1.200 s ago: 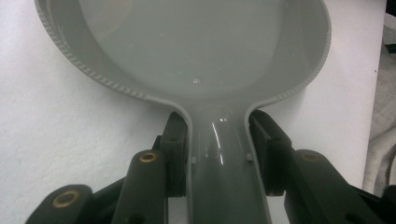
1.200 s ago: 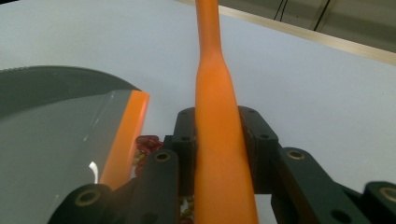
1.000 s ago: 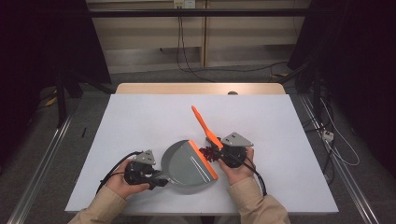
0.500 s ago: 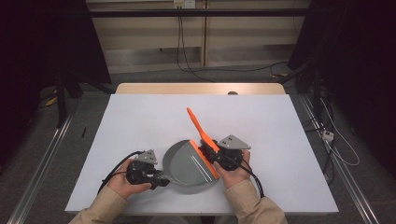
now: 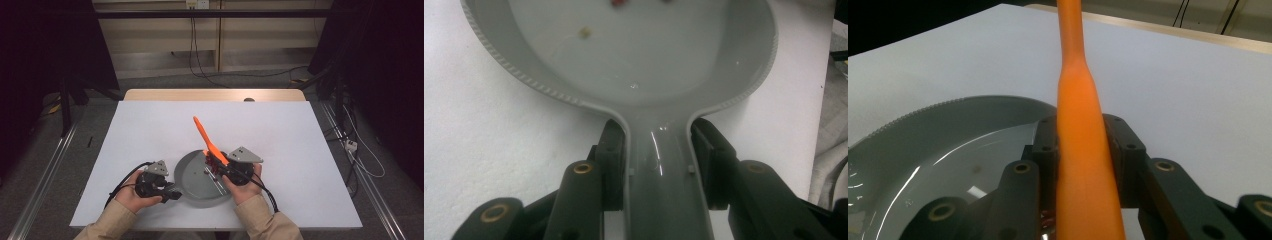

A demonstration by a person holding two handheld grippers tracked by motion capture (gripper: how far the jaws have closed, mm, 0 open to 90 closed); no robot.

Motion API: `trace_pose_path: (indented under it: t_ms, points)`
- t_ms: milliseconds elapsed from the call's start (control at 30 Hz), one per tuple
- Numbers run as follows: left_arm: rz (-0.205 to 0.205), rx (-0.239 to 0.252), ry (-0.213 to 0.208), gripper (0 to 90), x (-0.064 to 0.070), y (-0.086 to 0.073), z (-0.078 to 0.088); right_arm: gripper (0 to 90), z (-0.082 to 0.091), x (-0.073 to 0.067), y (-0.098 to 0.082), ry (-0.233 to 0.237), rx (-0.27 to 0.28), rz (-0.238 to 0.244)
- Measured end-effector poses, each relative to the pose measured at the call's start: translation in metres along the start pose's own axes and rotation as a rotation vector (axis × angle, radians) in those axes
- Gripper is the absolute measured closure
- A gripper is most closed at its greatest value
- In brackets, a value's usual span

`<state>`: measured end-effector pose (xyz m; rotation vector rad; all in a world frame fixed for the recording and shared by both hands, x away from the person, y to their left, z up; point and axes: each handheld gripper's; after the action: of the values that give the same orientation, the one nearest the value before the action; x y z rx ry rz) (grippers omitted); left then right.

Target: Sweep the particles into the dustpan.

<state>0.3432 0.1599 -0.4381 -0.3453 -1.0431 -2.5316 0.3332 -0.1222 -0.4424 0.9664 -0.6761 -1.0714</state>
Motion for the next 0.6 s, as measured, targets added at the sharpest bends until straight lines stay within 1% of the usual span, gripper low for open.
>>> trace_pose_path:
  t_ms: [100, 167, 200, 267, 300, 333, 367, 400, 467, 600]
  points:
    - [-0.007, -0.007, -0.001, 62.6, -0.001, 0.0, 0.001, 70.9, 0.001, -0.002, 0.001, 0.013, 0.011, -0.01]
    - [-0.007, -0.005, 0.0, 62.6, -0.001, 0.0, 0.001, 71.0, 0.001, -0.007, 0.003, 0.037, 0.019, -0.023]
    - [-0.008, -0.005, 0.001, 62.6, -0.001, 0.0, 0.001, 71.1, 0.001, -0.009, 0.005, 0.05, 0.023, -0.017]
    - [-0.003, 0.0, 0.005, 62.6, 0.0, -0.001, 0.0, 71.2, 0.001, -0.016, 0.008, 0.094, 0.027, -0.024]
    - [-0.002, 0.0, 0.005, 62.6, 0.0, -0.001, 0.0, 71.2, 0.002, -0.021, 0.009, 0.1, 0.032, -0.008]
    - [-0.005, -0.01, 0.02, 62.6, 0.0, -0.001, 0.001, 71.2, 0.002, -0.022, 0.01, 0.104, 0.037, 0.003]
    - [-0.005, -0.008, 0.02, 62.6, 0.0, -0.001, 0.001, 71.2, 0.002, -0.021, 0.012, 0.107, 0.048, -0.004]
    - [-0.003, 0.004, 0.005, 62.6, 0.0, -0.002, 0.0, 71.2, 0.002, -0.019, 0.014, 0.109, 0.055, -0.013]
    - [0.001, 0.009, 0.004, 62.6, 0.0, -0.002, 0.001, 71.2, 0.003, -0.011, 0.019, 0.096, 0.068, -0.029]
    - [0.001, 0.009, 0.006, 62.6, 0.0, -0.002, 0.001, 71.2, 0.004, 0.007, 0.026, 0.058, 0.082, -0.034]
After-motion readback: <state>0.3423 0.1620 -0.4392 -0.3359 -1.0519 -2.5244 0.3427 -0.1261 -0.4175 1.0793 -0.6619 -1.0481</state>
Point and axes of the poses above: each handheld gripper's, and its own axes: z roughly backward along the jaws, y roughly out of its top, x roughly to its right, and after that the axes turned 10 degrees about -y, right-handed
